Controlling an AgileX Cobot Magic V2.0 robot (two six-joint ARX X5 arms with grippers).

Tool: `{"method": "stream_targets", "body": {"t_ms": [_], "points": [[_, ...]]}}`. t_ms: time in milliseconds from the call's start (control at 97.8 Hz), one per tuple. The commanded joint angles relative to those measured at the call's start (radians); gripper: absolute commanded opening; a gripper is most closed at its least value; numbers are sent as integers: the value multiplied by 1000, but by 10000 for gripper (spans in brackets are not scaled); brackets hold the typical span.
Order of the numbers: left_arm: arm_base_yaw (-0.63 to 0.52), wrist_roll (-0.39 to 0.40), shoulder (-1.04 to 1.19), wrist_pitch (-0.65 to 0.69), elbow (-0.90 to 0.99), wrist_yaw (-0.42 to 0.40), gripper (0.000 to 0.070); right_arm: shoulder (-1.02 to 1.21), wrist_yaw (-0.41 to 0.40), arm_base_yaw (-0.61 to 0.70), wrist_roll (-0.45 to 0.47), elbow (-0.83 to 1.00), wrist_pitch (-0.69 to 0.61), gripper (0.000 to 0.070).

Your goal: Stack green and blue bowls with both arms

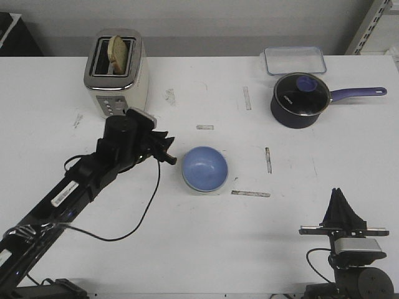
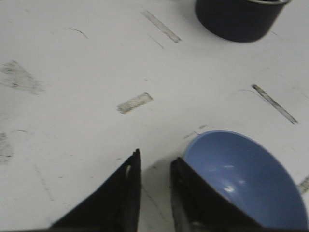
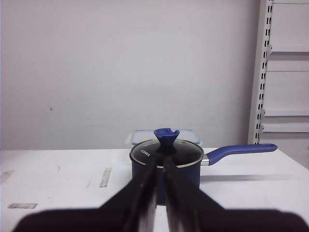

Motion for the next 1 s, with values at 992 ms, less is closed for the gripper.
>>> {"method": "stream_targets", "body": {"t_ms": [992], "points": [[419, 18, -1112, 389, -952, -169, 1, -4, 0, 1, -4, 10, 10, 12]]}}
